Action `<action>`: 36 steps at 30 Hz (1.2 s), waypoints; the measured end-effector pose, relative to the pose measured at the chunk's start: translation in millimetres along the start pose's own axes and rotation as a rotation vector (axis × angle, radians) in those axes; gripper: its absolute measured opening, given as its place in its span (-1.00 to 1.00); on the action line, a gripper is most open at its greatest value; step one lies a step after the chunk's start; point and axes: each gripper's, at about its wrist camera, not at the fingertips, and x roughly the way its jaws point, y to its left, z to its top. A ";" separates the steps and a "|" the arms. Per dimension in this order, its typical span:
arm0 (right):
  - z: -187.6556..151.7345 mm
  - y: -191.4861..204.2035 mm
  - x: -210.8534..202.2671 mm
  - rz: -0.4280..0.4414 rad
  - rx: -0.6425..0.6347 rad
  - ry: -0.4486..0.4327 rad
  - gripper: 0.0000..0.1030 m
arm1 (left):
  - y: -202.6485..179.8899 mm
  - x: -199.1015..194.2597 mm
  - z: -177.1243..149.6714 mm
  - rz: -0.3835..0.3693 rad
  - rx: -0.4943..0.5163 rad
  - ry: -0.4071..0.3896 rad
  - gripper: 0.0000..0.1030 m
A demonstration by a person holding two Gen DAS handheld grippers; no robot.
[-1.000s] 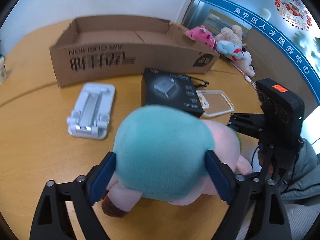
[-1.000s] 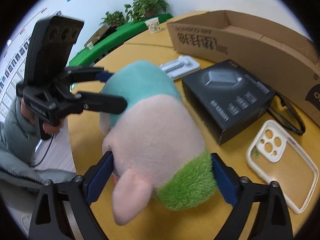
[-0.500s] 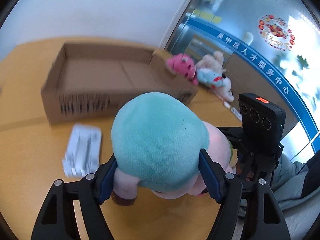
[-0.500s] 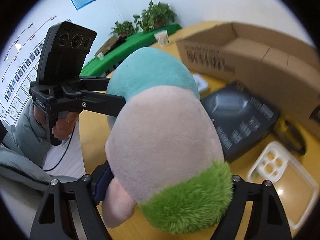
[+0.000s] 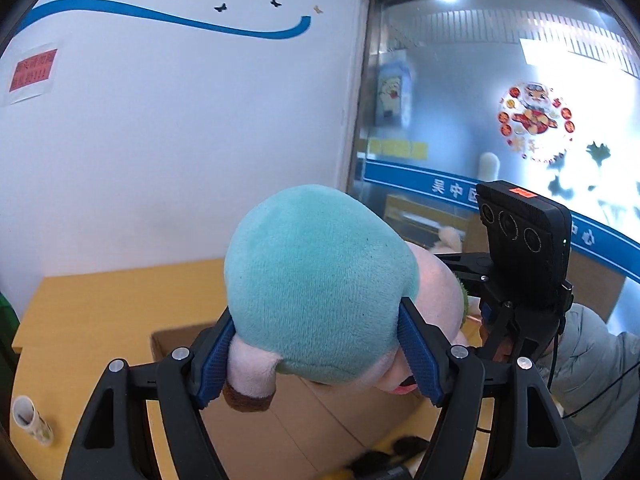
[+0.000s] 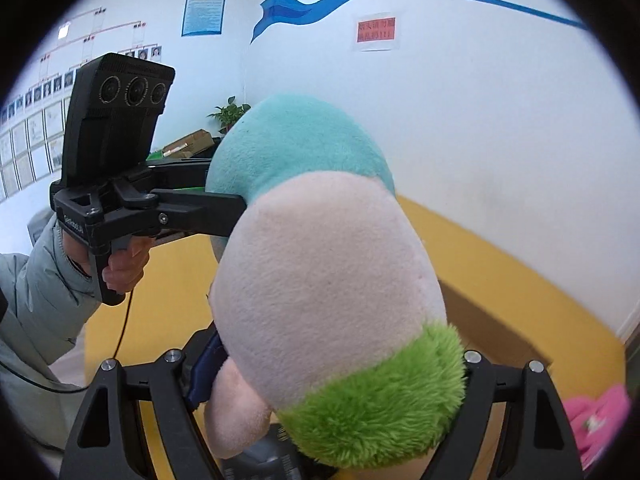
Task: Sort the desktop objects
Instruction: 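Lower the plush pig into the cardboard box and open both tools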
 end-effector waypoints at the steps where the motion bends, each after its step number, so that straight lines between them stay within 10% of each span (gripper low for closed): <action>1: 6.4 -8.0 7.1 0.001 -0.012 0.007 0.61 | 8.6 3.4 2.4 0.005 -0.009 -0.001 0.41; 12: 20.2 -106.7 146.2 0.084 -0.085 0.198 0.62 | 122.1 115.3 -21.3 0.083 -0.140 0.132 0.42; 23: -76.6 -151.5 301.8 0.008 -0.022 0.436 0.68 | 191.9 235.0 -110.3 0.230 -0.260 0.502 0.43; 36: -121.2 -192.1 261.4 -0.030 0.046 0.501 0.74 | 203.8 235.1 -126.1 0.313 -0.258 0.561 0.38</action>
